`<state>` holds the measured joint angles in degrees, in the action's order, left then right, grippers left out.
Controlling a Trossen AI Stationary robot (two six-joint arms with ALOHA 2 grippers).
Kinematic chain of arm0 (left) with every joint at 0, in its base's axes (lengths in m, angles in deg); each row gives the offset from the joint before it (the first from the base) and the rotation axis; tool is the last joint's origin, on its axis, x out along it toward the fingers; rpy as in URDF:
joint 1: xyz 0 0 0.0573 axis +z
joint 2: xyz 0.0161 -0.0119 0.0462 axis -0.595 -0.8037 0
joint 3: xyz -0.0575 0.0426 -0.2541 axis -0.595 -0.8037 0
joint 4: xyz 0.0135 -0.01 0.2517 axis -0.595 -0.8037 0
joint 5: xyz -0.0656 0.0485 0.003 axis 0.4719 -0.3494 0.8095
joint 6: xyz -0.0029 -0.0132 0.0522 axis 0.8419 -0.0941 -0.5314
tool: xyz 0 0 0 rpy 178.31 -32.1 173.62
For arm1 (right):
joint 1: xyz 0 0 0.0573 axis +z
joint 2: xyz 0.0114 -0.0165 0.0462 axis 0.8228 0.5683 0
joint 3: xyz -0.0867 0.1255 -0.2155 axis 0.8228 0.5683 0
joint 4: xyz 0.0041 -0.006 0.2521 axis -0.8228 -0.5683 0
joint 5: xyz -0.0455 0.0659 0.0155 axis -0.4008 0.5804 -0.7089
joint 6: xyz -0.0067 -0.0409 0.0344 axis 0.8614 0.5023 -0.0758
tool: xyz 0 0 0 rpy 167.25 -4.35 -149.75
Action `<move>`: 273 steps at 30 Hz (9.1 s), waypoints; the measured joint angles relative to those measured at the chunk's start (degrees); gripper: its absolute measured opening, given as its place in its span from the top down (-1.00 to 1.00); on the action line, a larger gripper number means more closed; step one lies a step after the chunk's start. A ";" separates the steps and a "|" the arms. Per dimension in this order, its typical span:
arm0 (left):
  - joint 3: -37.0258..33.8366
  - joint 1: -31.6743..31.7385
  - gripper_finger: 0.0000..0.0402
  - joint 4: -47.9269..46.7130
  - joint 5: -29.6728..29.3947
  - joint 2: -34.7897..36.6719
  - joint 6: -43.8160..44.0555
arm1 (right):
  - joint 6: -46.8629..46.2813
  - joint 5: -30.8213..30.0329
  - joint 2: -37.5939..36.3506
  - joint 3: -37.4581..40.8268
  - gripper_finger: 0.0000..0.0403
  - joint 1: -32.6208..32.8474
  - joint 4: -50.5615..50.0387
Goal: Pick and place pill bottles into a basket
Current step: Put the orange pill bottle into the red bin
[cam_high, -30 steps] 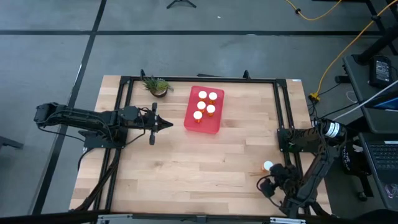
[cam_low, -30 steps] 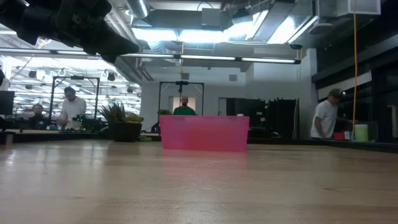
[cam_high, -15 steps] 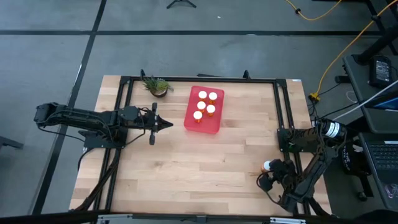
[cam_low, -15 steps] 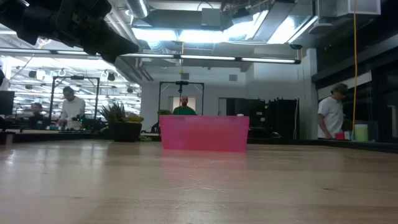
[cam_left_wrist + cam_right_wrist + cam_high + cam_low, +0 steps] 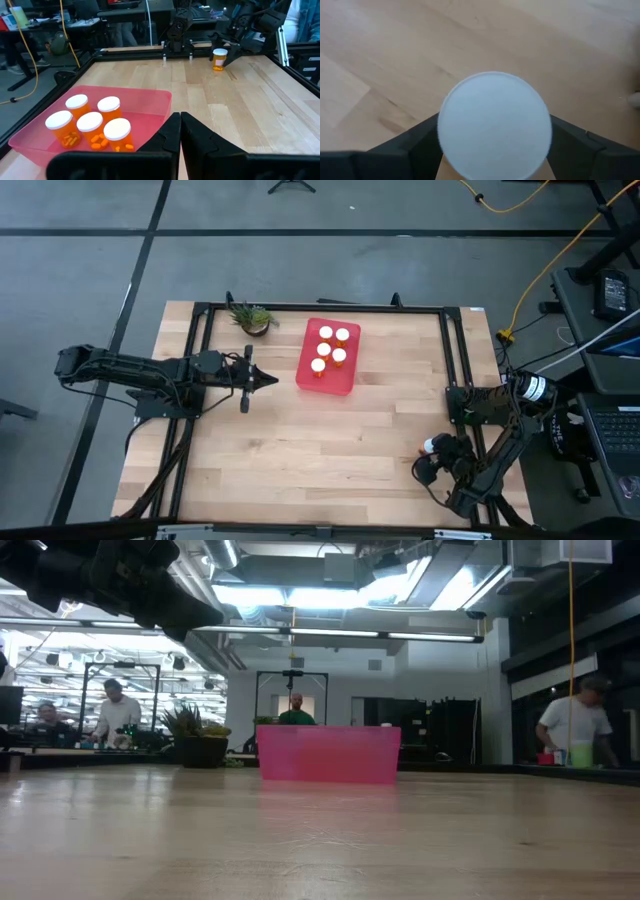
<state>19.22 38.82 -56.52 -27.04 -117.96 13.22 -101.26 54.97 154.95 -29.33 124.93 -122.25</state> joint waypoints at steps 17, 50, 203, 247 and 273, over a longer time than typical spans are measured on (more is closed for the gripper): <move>0.00 -0.01 0.96 -0.02 -0.02 0.00 0.15 | 0.00 1.97 0.00 -5.16 -0.47 0.00 -9.56; 0.00 0.00 0.99 -0.09 -0.02 -0.01 0.04 | -0.20 2.03 0.00 -5.97 -0.07 -0.04 -9.31; 0.00 0.05 0.98 -2.51 -0.50 -0.19 -1.57 | 131.20 20.22 -2.32 -1.73 -0.08 -77.29 62.58; 0.00 0.04 0.94 -2.47 -1.11 -0.19 -1.55 | 131.99 21.40 -2.32 -2.47 -0.08 -78.66 62.27; 0.00 0.07 0.93 -2.47 -1.11 -0.19 -1.56 | 132.13 21.44 -2.32 -2.47 -0.02 -78.66 62.27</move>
<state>19.22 38.88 -58.99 -28.15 -118.15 11.65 30.86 76.41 152.64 -31.80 46.27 -59.98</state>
